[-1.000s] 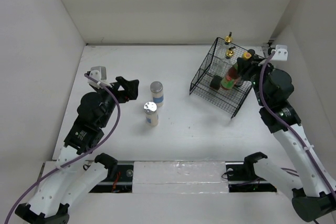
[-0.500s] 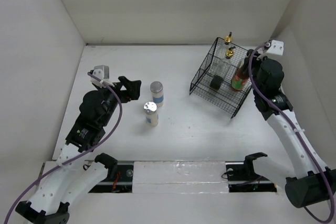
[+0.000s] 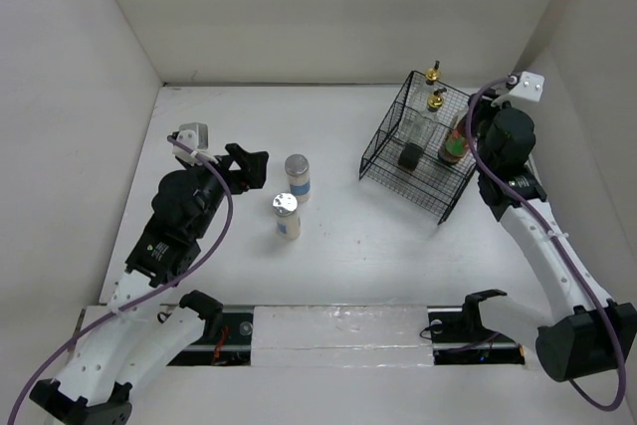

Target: Organize the condiment bottles

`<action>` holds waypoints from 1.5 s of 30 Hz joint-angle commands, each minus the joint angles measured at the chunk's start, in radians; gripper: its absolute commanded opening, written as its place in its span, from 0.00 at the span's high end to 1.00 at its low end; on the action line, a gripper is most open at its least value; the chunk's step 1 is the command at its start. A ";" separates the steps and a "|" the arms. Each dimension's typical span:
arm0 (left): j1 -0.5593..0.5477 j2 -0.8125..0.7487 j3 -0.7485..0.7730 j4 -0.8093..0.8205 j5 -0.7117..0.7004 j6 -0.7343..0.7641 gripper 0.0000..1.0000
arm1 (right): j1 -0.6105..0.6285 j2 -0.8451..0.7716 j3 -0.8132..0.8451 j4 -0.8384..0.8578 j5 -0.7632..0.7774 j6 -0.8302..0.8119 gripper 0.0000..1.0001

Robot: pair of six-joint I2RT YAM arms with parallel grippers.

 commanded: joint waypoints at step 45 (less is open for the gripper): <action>0.005 -0.003 0.032 0.049 -0.007 0.001 0.17 | 0.095 0.063 -0.298 0.380 0.118 0.038 0.51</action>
